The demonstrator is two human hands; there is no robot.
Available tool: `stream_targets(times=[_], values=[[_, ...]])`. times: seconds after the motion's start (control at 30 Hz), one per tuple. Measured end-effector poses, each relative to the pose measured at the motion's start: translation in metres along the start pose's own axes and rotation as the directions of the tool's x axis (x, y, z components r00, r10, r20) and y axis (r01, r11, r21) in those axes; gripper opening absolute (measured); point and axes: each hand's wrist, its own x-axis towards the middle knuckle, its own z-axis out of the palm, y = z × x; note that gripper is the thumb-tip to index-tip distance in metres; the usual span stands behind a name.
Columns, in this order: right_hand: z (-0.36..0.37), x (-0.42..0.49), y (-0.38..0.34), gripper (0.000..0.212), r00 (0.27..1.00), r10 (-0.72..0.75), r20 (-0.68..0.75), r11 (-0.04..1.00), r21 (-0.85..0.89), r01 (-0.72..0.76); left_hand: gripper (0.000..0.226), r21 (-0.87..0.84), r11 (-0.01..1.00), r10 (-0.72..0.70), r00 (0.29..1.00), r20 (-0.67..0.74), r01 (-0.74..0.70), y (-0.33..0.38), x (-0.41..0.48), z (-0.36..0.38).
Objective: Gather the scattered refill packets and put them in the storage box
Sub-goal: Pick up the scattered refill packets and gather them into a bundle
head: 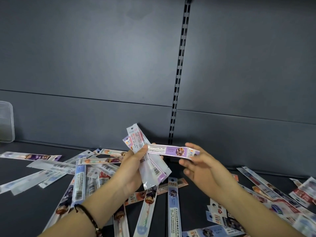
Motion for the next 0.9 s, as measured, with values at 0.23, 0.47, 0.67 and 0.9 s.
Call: stream_targets(times=[0.23, 0.47, 0.67, 0.9], values=[[-0.001, -0.006, -0.012, 0.045, 0.976, -0.132, 0.173, 0.941, -0.287, 0.178, 0.016, 0.033, 0.995, -0.098, 0.994, 0.055, 0.096, 0.0, -0.007, 0.006], [0.011, -0.009, -0.009, 0.024, 0.913, -0.345, 0.217, 0.755, -0.514, 0.408, 0.021, 0.074, 0.993, -0.104, 0.984, 0.144, 0.094, -0.006, -0.011, 0.013], [0.009, -0.005, -0.024, 0.028, 0.914, -0.406, -0.022, 0.879, -0.284, 0.384, 0.033, 0.099, 0.994, -0.057, 0.991, 0.124, 0.044, -0.008, -0.013, 0.011], [0.01, -0.002, -0.001, 0.007, 0.939, -0.305, -0.159, 0.865, -0.459, 0.203, 0.034, 0.27, 0.96, -0.151, 0.946, 0.285, 0.072, -0.013, -0.025, 0.019]])
